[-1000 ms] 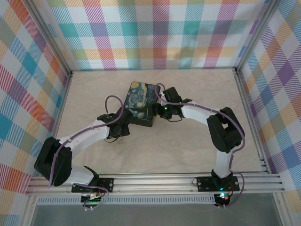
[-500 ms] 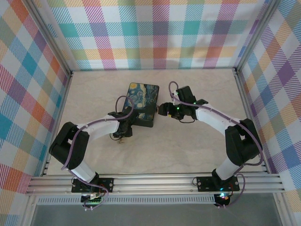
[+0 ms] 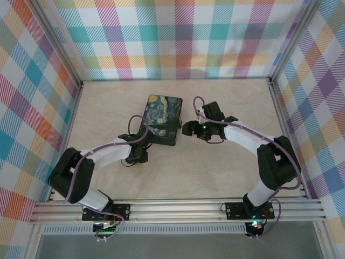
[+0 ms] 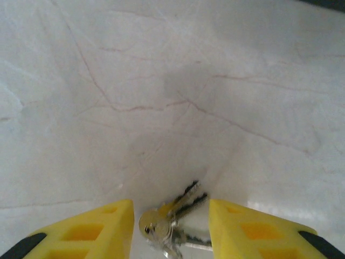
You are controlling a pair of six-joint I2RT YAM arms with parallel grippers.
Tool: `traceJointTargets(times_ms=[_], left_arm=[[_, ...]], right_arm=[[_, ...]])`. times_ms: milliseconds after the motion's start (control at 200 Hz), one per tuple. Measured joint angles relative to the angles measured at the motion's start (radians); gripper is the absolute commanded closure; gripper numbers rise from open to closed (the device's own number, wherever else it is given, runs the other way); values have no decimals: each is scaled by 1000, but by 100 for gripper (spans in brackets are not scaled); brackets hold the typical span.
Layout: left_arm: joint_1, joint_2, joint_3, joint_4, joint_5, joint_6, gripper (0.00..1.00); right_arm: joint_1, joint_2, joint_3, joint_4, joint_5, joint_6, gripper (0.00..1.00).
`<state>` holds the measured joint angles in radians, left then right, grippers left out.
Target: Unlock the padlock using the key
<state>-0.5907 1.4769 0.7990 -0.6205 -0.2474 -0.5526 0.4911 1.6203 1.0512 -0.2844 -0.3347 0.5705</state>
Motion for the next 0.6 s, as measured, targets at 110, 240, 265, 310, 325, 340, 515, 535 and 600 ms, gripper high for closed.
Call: traceJointTargets(times_ms=[110, 240, 265, 310, 325, 340, 515, 535, 600], left_arm=[[0, -80, -14, -12, 8, 1, 61], [0, -79, -17, 0, 8, 11, 64], [0, -71, -19, 3, 8, 12, 64], [0, -53, -23, 12, 8, 18, 65], [0, -45, -24, 16, 8, 19, 65], [0, -37, -24, 20, 8, 19, 65], [0, 33, -31, 52, 3, 26, 71], [0, 39, -31, 53, 2, 26, 71], [0, 41, -29, 62, 0, 31, 75]], right_arm=[[0, 1, -6, 4, 0, 6, 29], [0, 2, -7, 9, -4, 15, 29], [0, 2, -7, 10, -6, 17, 29], [0, 2, -7, 11, -8, 18, 29], [0, 2, -7, 11, -8, 18, 29], [0, 2, -7, 11, -8, 18, 29], [0, 2, -20, 14, -8, 18, 29], [0, 2, -23, 14, -8, 18, 29], [0, 2, -32, 14, -8, 18, 29]])
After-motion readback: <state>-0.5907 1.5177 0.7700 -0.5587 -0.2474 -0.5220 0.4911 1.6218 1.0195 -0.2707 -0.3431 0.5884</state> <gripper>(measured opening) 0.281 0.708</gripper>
